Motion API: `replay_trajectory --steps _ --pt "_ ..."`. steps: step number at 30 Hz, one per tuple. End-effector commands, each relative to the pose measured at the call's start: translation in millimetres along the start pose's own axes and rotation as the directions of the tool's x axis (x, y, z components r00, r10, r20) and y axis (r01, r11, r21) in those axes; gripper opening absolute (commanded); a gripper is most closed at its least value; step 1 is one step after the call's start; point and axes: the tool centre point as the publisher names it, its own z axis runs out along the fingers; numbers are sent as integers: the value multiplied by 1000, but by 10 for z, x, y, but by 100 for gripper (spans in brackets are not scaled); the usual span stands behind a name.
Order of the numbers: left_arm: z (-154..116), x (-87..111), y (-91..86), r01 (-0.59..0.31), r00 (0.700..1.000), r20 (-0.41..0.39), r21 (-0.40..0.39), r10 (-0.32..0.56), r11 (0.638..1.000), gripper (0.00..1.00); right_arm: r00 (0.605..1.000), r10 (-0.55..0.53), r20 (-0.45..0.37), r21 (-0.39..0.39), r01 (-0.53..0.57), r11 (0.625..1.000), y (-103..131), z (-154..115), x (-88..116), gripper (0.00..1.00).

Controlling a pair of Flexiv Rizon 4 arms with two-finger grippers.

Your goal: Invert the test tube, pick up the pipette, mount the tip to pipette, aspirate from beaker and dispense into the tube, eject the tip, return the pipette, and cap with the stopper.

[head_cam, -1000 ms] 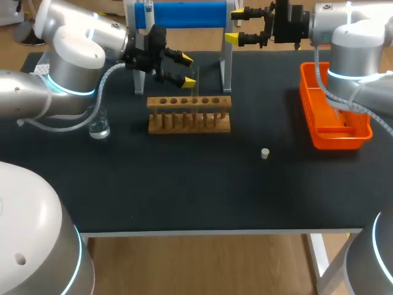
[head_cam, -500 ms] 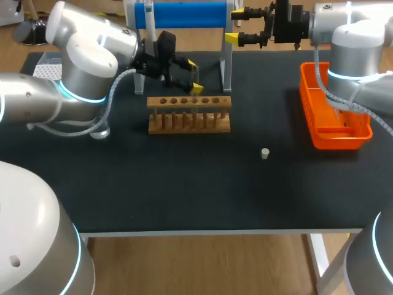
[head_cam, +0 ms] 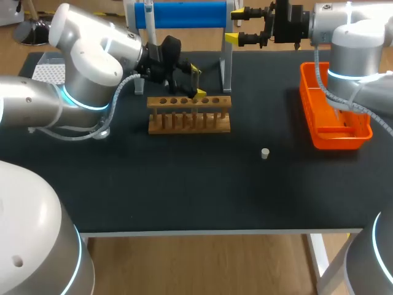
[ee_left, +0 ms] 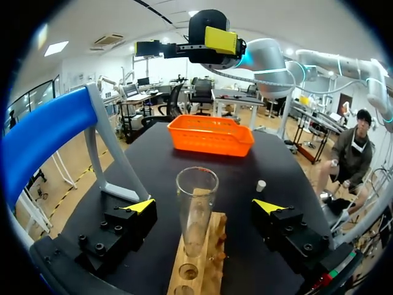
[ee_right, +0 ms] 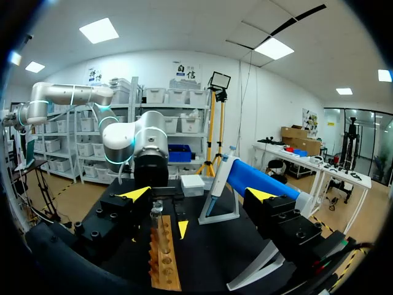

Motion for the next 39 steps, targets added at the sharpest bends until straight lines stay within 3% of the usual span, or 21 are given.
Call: replay_trajectory --steps 1,39 --pt "53 -40 -15 -3 1000 -18 -19 2 1000 100 1000 1 -3 3 -1 1000 4 -12 -5 100" --pt "129 -11 90 12 1000 -11 -60 -13 998 100 1000 1 -3 3 -1 1000 4 -12 -5 100"
